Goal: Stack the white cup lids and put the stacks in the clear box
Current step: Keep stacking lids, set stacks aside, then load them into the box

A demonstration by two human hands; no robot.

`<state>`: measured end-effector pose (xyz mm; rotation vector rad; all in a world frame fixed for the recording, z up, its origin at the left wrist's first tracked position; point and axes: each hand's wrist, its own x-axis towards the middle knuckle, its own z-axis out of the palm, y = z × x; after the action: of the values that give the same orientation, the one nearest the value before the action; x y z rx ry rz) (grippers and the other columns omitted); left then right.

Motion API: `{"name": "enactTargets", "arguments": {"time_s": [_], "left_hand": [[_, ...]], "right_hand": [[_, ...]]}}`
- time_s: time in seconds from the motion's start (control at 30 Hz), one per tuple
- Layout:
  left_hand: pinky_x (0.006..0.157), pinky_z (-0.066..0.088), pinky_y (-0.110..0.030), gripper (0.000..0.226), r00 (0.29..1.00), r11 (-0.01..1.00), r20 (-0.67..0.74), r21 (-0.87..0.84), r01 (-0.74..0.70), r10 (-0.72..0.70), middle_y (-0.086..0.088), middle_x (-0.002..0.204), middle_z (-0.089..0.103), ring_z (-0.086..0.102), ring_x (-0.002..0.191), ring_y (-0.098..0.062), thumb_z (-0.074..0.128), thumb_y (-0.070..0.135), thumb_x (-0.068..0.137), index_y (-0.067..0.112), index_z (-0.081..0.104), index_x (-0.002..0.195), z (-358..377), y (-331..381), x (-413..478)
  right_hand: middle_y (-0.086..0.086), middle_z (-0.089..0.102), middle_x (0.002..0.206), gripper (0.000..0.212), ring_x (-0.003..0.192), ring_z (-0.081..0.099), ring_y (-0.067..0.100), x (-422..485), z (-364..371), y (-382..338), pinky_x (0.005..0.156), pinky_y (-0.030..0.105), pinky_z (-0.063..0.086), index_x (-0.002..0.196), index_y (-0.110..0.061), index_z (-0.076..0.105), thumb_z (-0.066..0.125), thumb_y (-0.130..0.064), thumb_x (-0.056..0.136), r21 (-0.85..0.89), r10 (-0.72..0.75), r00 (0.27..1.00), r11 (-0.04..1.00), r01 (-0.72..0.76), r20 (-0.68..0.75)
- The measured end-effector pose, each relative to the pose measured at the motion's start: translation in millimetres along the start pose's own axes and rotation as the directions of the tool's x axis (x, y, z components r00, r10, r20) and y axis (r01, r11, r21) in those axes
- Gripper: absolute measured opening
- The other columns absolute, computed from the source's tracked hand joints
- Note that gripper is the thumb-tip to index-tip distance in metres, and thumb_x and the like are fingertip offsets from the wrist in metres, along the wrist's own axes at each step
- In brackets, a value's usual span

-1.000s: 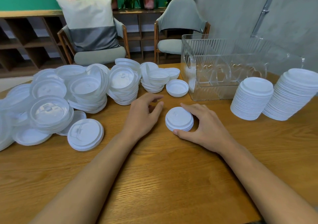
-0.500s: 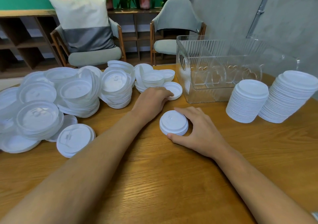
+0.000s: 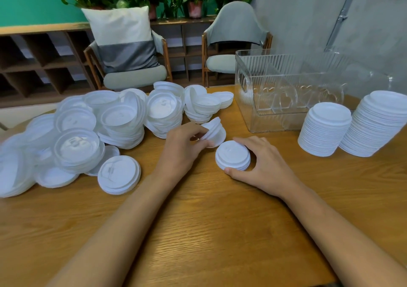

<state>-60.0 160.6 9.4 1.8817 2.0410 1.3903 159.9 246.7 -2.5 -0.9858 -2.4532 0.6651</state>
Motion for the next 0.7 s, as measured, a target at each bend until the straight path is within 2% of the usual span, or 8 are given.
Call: {"name": "enactTargets", "arguments": {"time_s": [0.13,0.23,0.3,0.37,0.43,0.5,0.63,0.7], "left_hand": [[0.085,0.055,-0.019,0.020,0.981,0.975,-0.109,-0.173,0.138,-0.158,0.014,0.100,0.077,0.070,0.096,-0.003,0.081,0.022,0.091,0.020,0.079,0.111,-8,12,-16],[0.087,0.053,-0.013,0.034,0.959,0.906,-0.091,-0.362,0.219,-0.268,0.014,0.114,0.074,0.069,0.107,0.001,0.075,0.015,0.096,0.023,0.070,0.129,-15,21,-20],[0.088,0.060,-0.023,0.048,0.943,0.778,0.012,-0.562,0.282,-0.333,0.005,0.117,0.073,0.073,0.106,-0.009,0.071,0.008,0.098,0.022,0.061,0.143,-15,27,-22],[0.086,0.065,-0.036,0.056,0.918,0.655,0.143,-0.660,0.367,-0.370,-0.005,0.116,0.071,0.077,0.101,-0.021,0.069,0.005,0.099,0.024,0.055,0.149,-10,29,-22],[0.089,0.064,-0.043,0.053,0.913,0.694,0.192,-0.600,0.399,-0.359,-0.009,0.111,0.070,0.077,0.097,-0.028,0.071,0.009,0.098,0.027,0.059,0.146,-2,24,-22],[0.091,0.062,-0.043,0.048,0.937,0.815,0.153,-0.462,0.349,-0.315,-0.010,0.102,0.069,0.074,0.090,-0.029,0.078,0.018,0.095,0.029,0.065,0.140,5,19,-23],[0.070,0.046,-0.013,0.046,0.971,0.946,0.051,-0.216,0.240,-0.234,0.005,0.076,0.068,0.063,0.069,-0.009,0.087,0.037,0.084,0.027,0.071,0.126,9,19,-28],[0.067,0.042,-0.011,0.045,0.976,0.969,0.057,-0.113,0.217,-0.212,0.006,0.067,0.067,0.060,0.065,-0.005,0.086,0.046,0.081,0.025,0.073,0.118,9,19,-29]], "right_hand": [[-0.018,0.053,0.134,0.089,0.124,0.040,0.001,-1,0,-1,0.093,0.015,0.029,0.152,-0.031,0.048,0.085,-0.058,0.076,0.005,-0.006,1.000,1.000,0.006,-0.010],[-0.021,0.050,0.132,0.091,0.123,0.039,0.000,-1,0,-2,0.097,0.020,0.029,0.154,-0.034,0.045,0.086,-0.057,0.076,0.010,0.001,1.000,1.000,-0.001,-0.012],[-0.023,0.048,0.131,0.092,0.123,0.039,0.000,-2,-1,-3,0.098,0.022,0.029,0.155,-0.036,0.042,0.086,-0.056,0.076,0.012,0.006,1.000,1.000,-0.006,-0.007],[-0.024,0.049,0.131,0.095,0.125,0.040,0.000,-2,-1,-2,0.100,0.025,0.033,0.156,-0.039,0.038,0.086,-0.056,0.076,0.025,0.001,1.000,1.000,-0.001,-0.005],[-0.022,0.052,0.134,0.099,0.128,0.041,0.001,0,1,-1,0.103,0.028,0.035,0.158,-0.043,0.033,0.086,-0.058,0.075,0.042,-0.003,1.000,0.999,0.003,-0.004],[-0.022,0.054,0.138,0.102,0.132,0.042,0.003,1,3,2,0.105,0.030,0.036,0.158,-0.047,0.028,0.085,-0.061,0.074,0.050,-0.009,1.000,0.999,0.009,-0.004],[-0.024,0.051,0.144,0.098,0.133,0.043,0.002,1,4,4,0.107,0.029,0.037,0.156,-0.048,0.032,0.084,-0.063,0.074,0.056,-0.046,0.999,0.997,0.046,-0.004],[-0.026,0.051,0.144,0.091,0.131,0.042,-0.001,1,4,5,0.105,0.025,0.036,0.153,-0.045,0.039,0.083,-0.063,0.076,0.037,-0.074,0.997,0.997,0.074,-0.010]]}}
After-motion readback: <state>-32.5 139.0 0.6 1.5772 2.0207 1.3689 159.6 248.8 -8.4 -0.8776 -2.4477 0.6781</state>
